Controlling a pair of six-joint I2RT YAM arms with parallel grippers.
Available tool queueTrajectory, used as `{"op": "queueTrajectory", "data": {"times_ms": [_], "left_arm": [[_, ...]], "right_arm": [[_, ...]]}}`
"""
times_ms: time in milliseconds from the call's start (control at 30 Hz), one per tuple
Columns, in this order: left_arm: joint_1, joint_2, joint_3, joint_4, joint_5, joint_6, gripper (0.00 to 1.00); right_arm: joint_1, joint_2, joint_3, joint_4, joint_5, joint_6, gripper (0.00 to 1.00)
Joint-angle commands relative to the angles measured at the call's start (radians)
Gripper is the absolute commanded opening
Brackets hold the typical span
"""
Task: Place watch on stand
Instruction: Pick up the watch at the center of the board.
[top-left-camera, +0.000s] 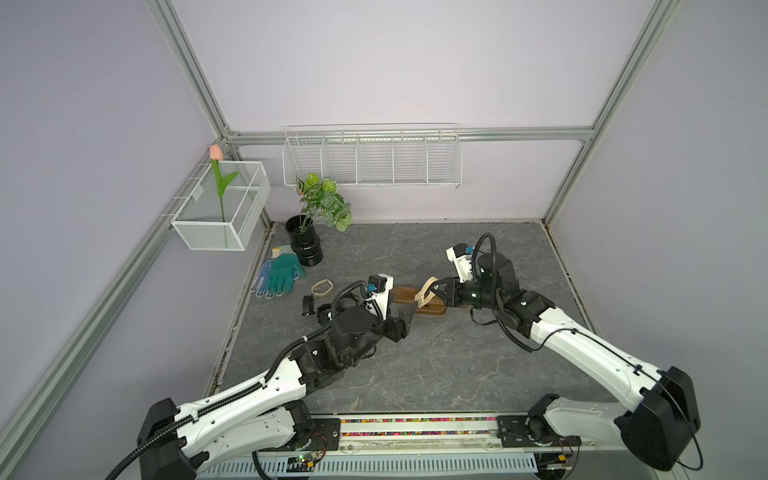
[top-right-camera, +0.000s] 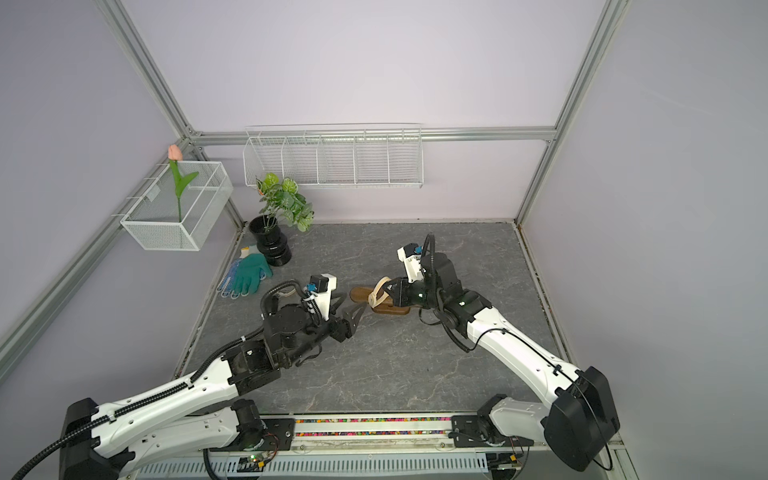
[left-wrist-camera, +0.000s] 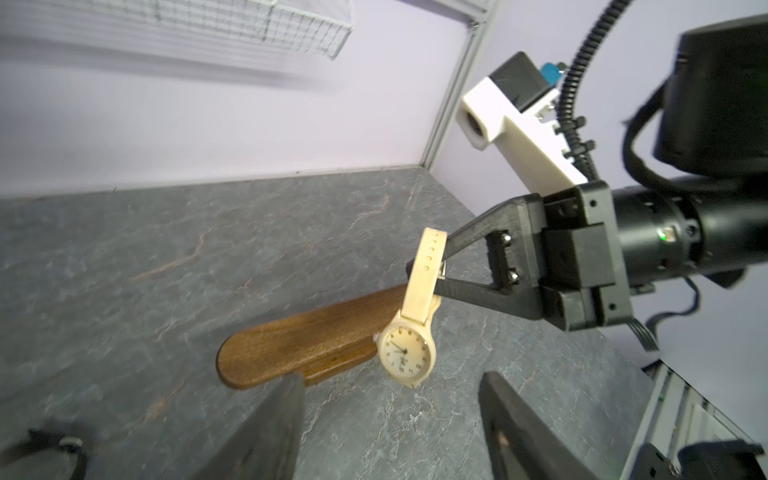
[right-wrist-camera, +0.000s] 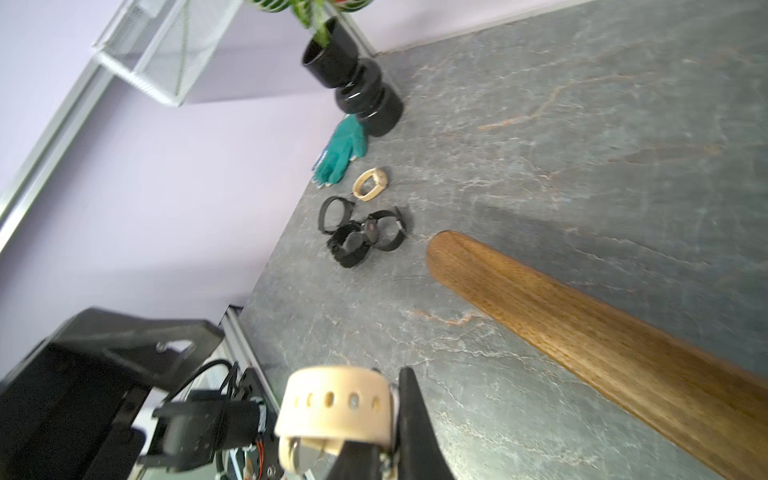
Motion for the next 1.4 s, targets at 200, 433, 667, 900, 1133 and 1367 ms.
{"op": "queueTrajectory", "data": {"times_ms": [200,433,667,900,1133,1367], "left_arm": [[0.033,-0.033,-0.042,0.162,0.235,0.138,0.67],[0.081,-0.048,-0.003,0.116,0.385,0.133,0.6],[0.081,-0.005,0.024,0.07,0.397,0.132,0.58],[0.004,0.102,-0.069,0.315,0.27,0.137,0.59],[-0.028,0.262,-0.106,0.595,0.225,0.054,0.58],[-0.03,0.372,-0.074,0.689,0.215,-0.005,0.54]], "right_arm": [[-0.012,-0.115,-0.013,0.044,-0.272,-0.122,0.09],[-0.012,-0.164,-0.03,0.033,-0.285,-0.145,0.11],[-0.013,-0.223,-0.058,0.033,-0.054,-0.084,0.08],[0.01,-0.327,-0.224,0.271,0.237,0.253,0.07],[0.077,-0.374,-0.304,0.385,0.412,0.427,0.07],[0.121,-0.388,-0.326,0.422,0.451,0.458,0.07]]}}
